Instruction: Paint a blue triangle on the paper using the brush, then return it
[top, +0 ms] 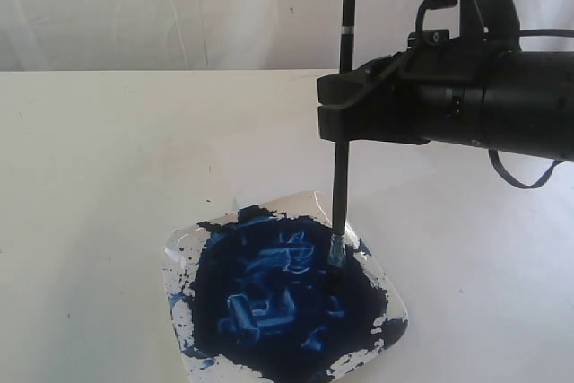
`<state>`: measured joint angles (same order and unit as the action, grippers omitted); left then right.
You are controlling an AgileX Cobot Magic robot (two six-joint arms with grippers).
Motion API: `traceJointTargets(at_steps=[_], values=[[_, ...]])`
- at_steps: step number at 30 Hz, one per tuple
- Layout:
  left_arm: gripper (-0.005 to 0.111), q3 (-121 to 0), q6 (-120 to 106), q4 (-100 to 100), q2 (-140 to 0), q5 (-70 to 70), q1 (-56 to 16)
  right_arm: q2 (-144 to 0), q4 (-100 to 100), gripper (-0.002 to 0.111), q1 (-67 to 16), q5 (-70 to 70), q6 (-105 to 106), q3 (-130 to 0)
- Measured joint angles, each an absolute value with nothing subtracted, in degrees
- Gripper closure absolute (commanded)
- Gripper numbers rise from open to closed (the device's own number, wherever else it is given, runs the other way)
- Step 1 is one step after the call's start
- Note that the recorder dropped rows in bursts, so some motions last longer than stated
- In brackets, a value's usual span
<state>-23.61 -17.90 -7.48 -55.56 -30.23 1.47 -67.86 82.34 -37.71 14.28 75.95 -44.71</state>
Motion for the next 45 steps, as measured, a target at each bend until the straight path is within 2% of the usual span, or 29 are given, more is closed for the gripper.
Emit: traceJointTargets(at_steps=[7, 17, 30, 34, 35, 37, 39, 43, 45], values=[[0.107, -24.27, 1.22, -3.87, -62.93, -30.56, 1.47, -67.86, 82.34, 0.108, -37.71, 14.05, 75.95, -44.71], [0.107, -25.32, 21.53, 20.32, -63.53, -31.01, 1.47, -67.86, 82.34, 0.108, -37.71, 13.2, 75.95, -44.71], [0.107, -25.32, 28.78, 26.36, -63.67, -30.19, 1.47, -67.86, 82.34, 0.108, -37.71, 8.33, 78.77, -44.71], [0.107, -25.63, 42.63, 31.88, -63.67, -18.64, 1.47, -67.86, 82.34, 0.108, -37.71, 7.34, 89.02, -44.71], [0.107, -25.63, 49.55, 38.74, -63.53, -12.02, 0.68, -67.86, 82.34, 0.108, -37.71, 8.96, 91.48, -44.71], [0.107, -25.63, 58.89, 48.7, -62.54, -7.37, -1.71, -67.86, 82.34, 0.108, -37.71, 12.1, 92.77, -44.71], [0.107, -25.39, 71.25, 60.69, -61.33, -10.21, -4.49, -67.86, 82.34, 0.108, -37.71, 15.13, 93.06, -44.71], [0.107, -24.49, 89.57, 84.55, -62.8, -35.79, -5.68, -67.86, 82.34, 0.108, -37.71, 17.64, 93.14, -44.71], [0.107, -24.36, 93.34, 89.28, -63.78, -41.37, -5.88, -67.86, 82.34, 0.108, -37.71, 17.53, 93.5, -45.3]])
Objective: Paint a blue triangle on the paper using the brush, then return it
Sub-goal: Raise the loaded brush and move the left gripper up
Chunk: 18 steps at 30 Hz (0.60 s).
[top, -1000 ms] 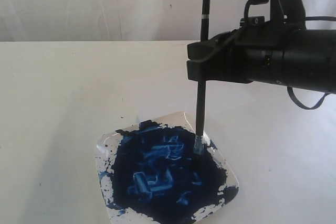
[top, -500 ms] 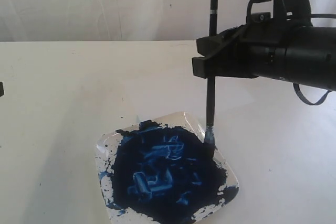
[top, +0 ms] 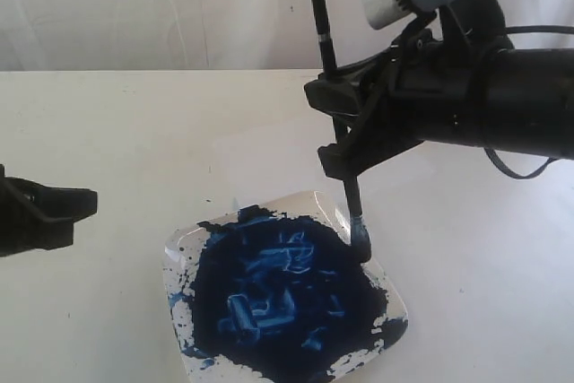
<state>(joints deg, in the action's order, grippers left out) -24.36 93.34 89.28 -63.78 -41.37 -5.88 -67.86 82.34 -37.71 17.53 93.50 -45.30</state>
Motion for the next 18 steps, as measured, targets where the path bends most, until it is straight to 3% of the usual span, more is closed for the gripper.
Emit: traceJointTargets(at_steps=[6, 18], values=[[0.107, -29.26, 102.97, 97.53, -63.75, -49.97, -5.92, -67.86, 82.34, 0.108, -37.71, 16.28, 96.54, -46.98], [0.107, -47.38, 111.54, 99.09, -71.19, -51.68, -5.92, -71.87, 82.34, 0.108, -37.71, 6.99, 104.44, -53.84]])
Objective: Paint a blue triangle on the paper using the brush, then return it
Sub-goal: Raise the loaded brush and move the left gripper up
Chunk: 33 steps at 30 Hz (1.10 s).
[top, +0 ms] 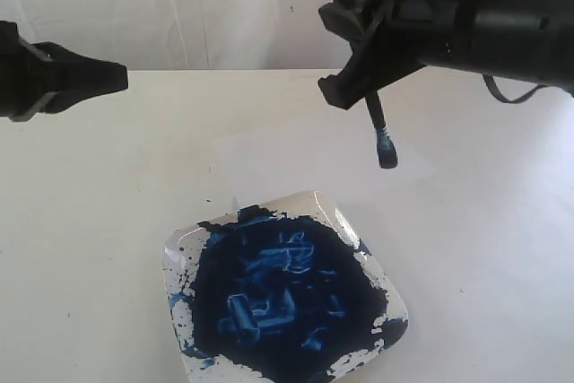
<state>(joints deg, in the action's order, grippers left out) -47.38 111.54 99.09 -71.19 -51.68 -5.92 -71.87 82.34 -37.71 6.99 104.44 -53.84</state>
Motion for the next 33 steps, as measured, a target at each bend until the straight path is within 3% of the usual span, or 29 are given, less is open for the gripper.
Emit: traceJointTargets(at_steps=[9, 24, 33], values=[[0.107, -55.7, 110.65, 99.34, -82.94, -49.35, -5.92, -81.31, 82.34, 0.108, -33.78, 6.37, 104.66, -62.58], [0.107, -73.66, 104.39, 99.46, -104.66, -44.18, -8.0, -100.1, 99.21, 0.108, -13.5, 42.32, 117.19, -77.87], [0.107, -84.93, 89.48, 99.46, -117.97, -40.5, -13.79, -108.76, 99.69, 0.108, -10.3, 50.97, 117.47, -79.68]])
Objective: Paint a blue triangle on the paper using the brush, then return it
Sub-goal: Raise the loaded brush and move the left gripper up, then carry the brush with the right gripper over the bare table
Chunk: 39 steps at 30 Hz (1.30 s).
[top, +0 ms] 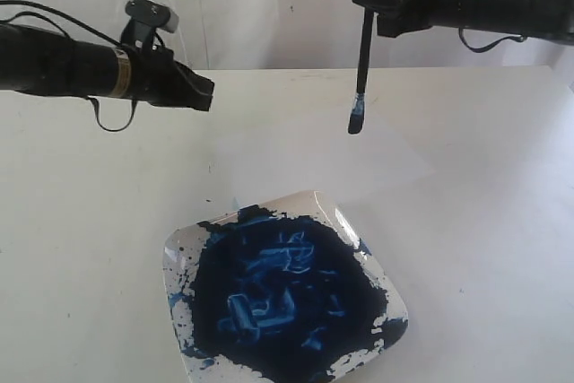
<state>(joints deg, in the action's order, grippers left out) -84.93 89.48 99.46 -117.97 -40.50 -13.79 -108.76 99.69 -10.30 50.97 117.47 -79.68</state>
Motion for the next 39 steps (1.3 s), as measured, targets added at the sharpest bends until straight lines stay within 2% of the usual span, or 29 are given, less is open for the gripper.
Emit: traceJointTargets(at_steps=[10, 23, 39], values=[[0.107, -88.48, 74.15, 99.46, -124.12, -35.47, -15.31, -112.89, 99.69, 0.108, -10.67, 51.66, 117.95, -85.35], [0.107, -88.48, 71.99, 99.54, -130.25, -41.65, -15.4, -116.69, 99.69, 0.108, -15.13, 51.66, 117.95, -89.12], [0.107, -88.48, 71.53, 99.43, -131.4, -43.07, -15.4, -121.56, 99.69, 0.108, -16.62, 51.22, 117.95, -94.79]])
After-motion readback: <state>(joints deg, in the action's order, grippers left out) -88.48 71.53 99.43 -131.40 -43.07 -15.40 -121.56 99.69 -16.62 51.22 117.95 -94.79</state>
